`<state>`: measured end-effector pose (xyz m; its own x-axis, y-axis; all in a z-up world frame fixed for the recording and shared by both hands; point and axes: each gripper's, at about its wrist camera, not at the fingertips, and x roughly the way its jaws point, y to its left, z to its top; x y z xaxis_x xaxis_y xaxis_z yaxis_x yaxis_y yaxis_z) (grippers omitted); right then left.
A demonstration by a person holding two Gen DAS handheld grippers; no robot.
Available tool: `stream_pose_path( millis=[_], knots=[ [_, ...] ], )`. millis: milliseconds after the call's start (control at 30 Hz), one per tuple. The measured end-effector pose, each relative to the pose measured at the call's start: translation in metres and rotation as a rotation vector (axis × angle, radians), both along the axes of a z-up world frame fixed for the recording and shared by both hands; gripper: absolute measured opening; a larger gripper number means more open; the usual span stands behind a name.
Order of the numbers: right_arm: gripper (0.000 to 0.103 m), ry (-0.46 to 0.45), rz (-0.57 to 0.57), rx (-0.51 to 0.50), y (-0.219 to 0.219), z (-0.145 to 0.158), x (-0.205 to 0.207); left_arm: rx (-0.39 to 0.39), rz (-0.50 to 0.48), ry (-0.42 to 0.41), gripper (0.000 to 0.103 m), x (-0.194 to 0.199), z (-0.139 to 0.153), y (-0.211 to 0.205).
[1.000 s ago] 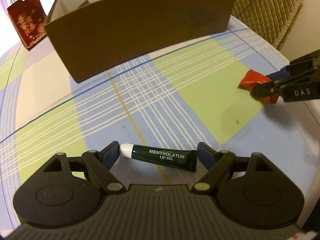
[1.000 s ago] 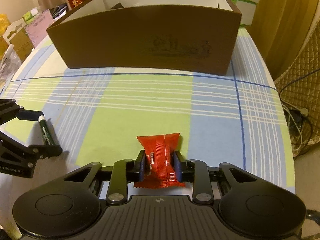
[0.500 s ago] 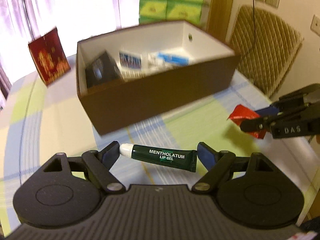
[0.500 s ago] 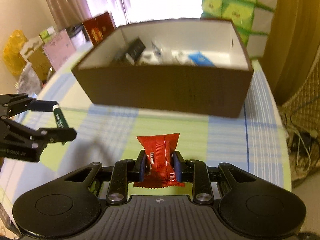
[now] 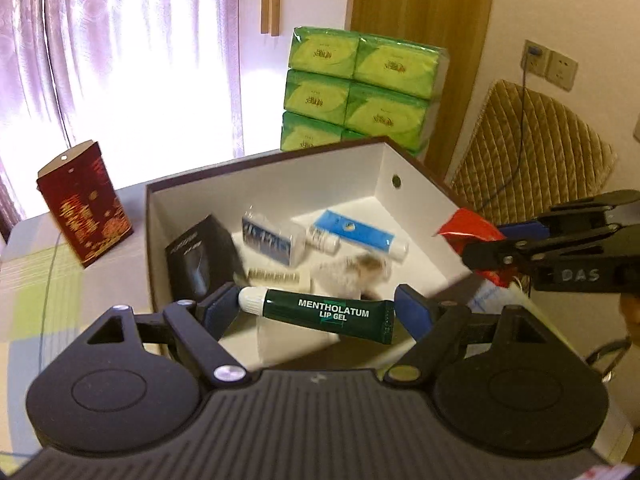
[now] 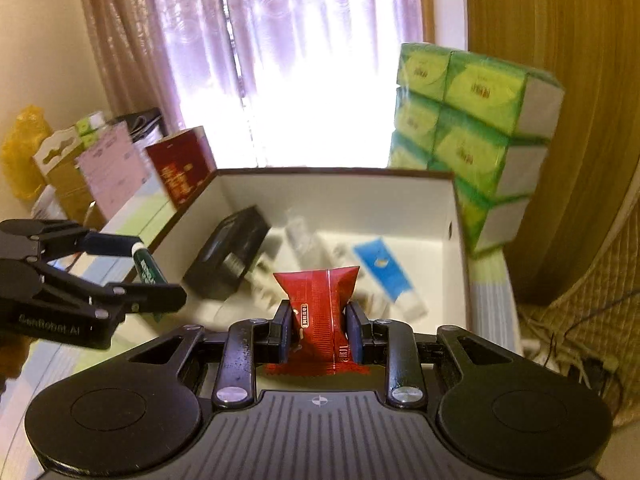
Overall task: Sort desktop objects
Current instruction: 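Lower the lip gel and red packet into the box and open both tools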
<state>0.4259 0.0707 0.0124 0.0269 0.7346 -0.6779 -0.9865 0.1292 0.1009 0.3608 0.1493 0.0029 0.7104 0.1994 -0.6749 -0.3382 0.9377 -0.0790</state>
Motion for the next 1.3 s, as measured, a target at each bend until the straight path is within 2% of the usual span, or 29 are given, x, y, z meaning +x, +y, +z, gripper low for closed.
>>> stream_pose_path(
  millis=[100, 300, 533, 767, 900, 1133, 1300],
  knots=[
    [0.025, -0.008, -0.018, -0.031, 0.027, -0.008, 0.011, -0.003, -0.001, 0.009, 0.081, 0.027, -0.006, 0.013],
    [0.025, 0.026, -0.053, -0.115, 0.069, -0.037, 0.039, 0.011, -0.020, 0.091, 0.081, 0.083, -0.033, 0.042],
    [0.025, 0.017, -0.059, -0.170, 0.094, -0.056, 0.059, 0.028, -0.031, 0.148, 0.082, 0.123, -0.063, 0.065],
    [0.025, 0.018, -0.060, -0.185, 0.100, -0.062, 0.070, 0.038, -0.048, 0.181, 0.082, 0.141, -0.088, 0.074],
    [0.025, 0.016, -0.055, -0.189, 0.104, -0.064, 0.072, 0.012, -0.043, 0.194, 0.082, 0.149, -0.096, 0.079],
    [0.025, 0.018, -0.042, -0.200, 0.112, -0.068, 0.070, -0.013, -0.023, 0.183, 0.085, 0.147, -0.091, 0.088],
    [0.025, 0.020, -0.033, -0.185, 0.116, -0.070, 0.065, -0.030, 0.025, 0.177, 0.087, 0.139, -0.080, 0.098]
  ],
)
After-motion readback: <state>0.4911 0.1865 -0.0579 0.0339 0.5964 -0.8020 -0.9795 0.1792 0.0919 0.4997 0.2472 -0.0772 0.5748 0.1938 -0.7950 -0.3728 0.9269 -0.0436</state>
